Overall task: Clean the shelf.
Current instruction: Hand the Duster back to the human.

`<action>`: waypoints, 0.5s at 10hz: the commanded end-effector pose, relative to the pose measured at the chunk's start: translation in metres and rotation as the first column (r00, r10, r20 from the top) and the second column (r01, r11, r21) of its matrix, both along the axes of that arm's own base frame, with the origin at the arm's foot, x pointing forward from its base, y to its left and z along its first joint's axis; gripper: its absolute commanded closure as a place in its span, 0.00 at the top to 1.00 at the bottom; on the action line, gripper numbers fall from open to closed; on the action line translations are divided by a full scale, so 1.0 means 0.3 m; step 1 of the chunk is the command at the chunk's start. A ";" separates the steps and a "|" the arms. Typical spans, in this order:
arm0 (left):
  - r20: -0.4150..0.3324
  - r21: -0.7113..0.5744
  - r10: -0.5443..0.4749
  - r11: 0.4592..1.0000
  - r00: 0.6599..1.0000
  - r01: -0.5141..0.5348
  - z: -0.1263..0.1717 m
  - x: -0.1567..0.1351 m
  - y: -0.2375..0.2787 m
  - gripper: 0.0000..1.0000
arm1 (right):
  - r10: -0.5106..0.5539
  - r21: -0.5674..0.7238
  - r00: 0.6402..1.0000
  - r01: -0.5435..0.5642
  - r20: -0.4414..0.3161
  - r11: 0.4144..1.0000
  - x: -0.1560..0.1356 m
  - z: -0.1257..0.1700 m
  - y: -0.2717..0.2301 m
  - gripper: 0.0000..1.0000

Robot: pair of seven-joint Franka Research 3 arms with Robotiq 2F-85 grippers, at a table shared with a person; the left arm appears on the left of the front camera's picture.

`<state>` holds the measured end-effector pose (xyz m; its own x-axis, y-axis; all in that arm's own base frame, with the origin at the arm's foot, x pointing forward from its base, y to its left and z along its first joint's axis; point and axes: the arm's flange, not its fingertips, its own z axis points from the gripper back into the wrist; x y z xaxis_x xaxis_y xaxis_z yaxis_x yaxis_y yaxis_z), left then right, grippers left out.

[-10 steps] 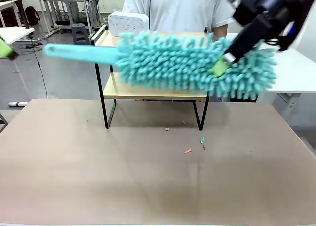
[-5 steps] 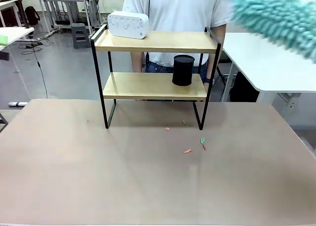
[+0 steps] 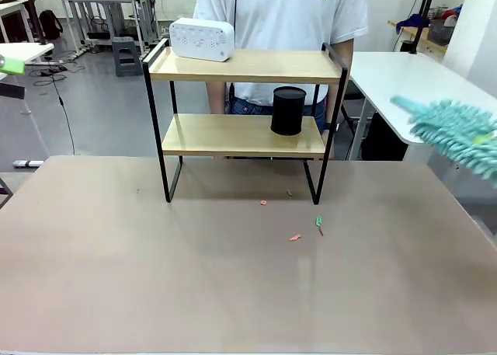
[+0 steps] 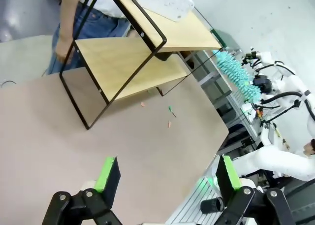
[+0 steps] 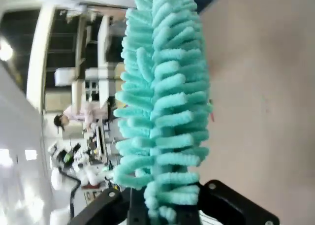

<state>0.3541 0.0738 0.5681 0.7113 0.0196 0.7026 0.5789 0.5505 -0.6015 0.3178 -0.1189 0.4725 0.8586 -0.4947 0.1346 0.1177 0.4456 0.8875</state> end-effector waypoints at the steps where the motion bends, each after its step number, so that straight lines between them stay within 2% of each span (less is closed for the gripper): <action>1: 0.004 0.002 -0.012 1.000 1.000 0.012 0.007 -0.011 0.001 1.00 | -0.013 0.067 0.994 0.020 -0.105 0.998 0.068 -0.039 0.114 0.00; 2: 0.004 0.002 -0.012 1.000 1.000 0.012 0.007 -0.011 0.001 1.00 | 0.000 0.000 1.000 0.000 0.000 1.000 0.000 0.000 0.000 0.00; 5: 0.004 0.002 -0.012 1.000 1.000 0.012 0.007 -0.011 0.001 1.00 | 0.000 0.000 1.000 0.000 0.000 1.000 0.000 0.000 0.000 0.00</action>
